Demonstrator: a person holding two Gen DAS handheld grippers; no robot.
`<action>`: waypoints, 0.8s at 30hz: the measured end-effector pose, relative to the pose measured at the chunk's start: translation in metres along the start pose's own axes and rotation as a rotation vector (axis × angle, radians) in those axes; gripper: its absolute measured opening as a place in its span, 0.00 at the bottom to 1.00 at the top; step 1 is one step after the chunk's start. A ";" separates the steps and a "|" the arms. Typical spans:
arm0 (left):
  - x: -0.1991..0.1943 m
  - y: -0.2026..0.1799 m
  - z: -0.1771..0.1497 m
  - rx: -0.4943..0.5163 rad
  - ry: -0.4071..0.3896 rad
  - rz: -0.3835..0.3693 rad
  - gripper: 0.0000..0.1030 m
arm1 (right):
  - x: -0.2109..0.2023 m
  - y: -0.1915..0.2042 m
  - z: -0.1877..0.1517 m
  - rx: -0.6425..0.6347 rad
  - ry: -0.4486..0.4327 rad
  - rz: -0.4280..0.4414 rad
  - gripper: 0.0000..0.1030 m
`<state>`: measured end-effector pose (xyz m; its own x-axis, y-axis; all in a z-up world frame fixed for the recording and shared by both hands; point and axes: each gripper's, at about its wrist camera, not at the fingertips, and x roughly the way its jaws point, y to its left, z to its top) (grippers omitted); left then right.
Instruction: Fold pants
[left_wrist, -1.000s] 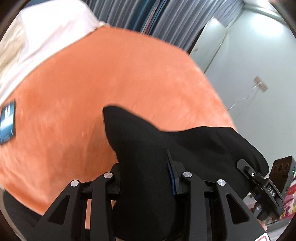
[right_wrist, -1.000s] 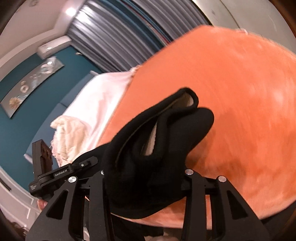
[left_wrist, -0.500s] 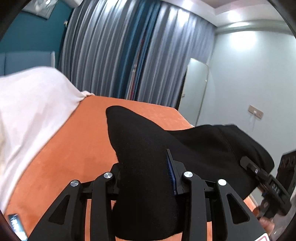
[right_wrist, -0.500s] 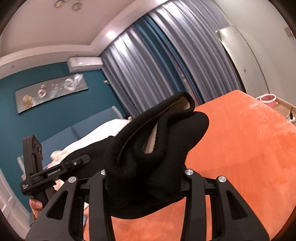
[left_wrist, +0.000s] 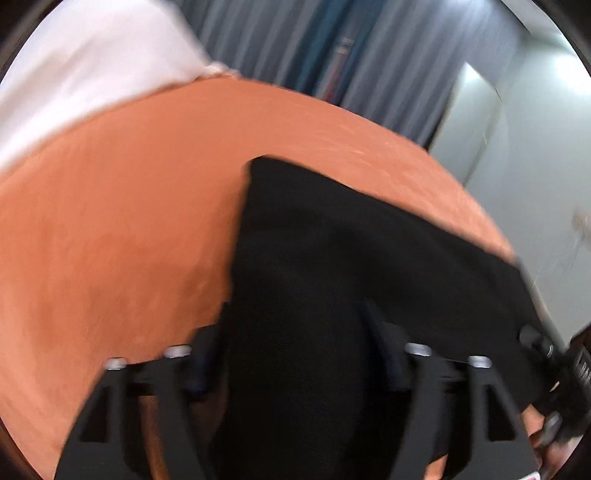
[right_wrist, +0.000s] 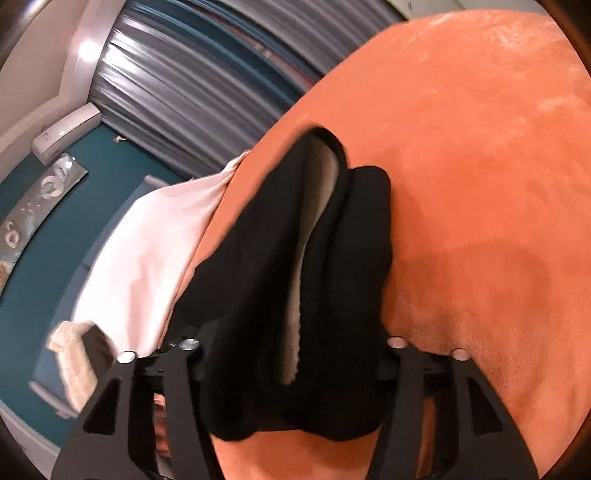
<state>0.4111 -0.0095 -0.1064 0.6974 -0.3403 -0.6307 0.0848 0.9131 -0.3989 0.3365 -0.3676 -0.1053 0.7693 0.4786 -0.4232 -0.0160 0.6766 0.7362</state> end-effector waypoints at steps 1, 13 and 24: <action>-0.005 0.009 0.003 -0.056 0.018 -0.045 0.73 | -0.002 0.000 0.000 -0.014 0.014 -0.030 0.61; -0.137 -0.051 0.060 0.131 -0.239 0.091 0.69 | -0.110 0.123 0.013 -0.355 -0.249 -0.153 0.41; 0.053 -0.040 0.033 0.157 -0.015 0.195 0.86 | 0.007 0.009 0.029 -0.235 -0.077 -0.243 0.00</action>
<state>0.4681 -0.0561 -0.1019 0.7220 -0.1521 -0.6749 0.0563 0.9852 -0.1618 0.3599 -0.3744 -0.0869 0.8143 0.2507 -0.5236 0.0335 0.8801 0.4736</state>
